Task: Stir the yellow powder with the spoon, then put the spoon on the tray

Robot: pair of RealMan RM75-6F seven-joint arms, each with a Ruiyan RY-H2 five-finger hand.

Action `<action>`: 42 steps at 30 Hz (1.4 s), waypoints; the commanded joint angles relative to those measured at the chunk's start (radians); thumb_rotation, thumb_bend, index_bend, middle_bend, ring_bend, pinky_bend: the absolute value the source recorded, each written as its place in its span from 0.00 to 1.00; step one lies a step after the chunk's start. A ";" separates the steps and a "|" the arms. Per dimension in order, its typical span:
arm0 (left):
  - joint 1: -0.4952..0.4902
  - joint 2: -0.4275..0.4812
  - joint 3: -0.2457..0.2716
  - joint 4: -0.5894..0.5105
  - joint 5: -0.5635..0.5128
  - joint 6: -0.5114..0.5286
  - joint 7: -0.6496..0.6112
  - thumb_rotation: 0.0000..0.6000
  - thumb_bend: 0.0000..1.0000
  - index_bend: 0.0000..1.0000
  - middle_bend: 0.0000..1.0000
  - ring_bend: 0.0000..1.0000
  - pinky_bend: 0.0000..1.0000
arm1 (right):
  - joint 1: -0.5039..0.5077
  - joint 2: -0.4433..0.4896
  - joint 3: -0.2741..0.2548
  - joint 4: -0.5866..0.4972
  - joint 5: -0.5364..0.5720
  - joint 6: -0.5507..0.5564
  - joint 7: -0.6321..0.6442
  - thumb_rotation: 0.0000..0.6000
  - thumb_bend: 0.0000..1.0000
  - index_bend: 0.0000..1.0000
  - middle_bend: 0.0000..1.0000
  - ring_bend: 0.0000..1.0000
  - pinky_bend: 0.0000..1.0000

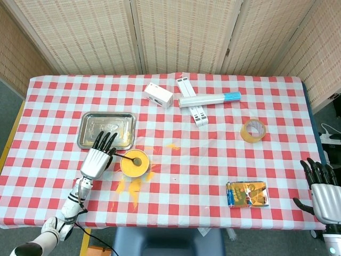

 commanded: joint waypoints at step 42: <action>0.001 0.316 0.051 -0.567 -0.036 -0.203 -0.206 1.00 0.47 0.16 0.00 0.00 0.00 | -0.002 0.003 -0.007 -0.005 -0.017 0.003 0.003 1.00 0.08 0.00 0.00 0.00 0.00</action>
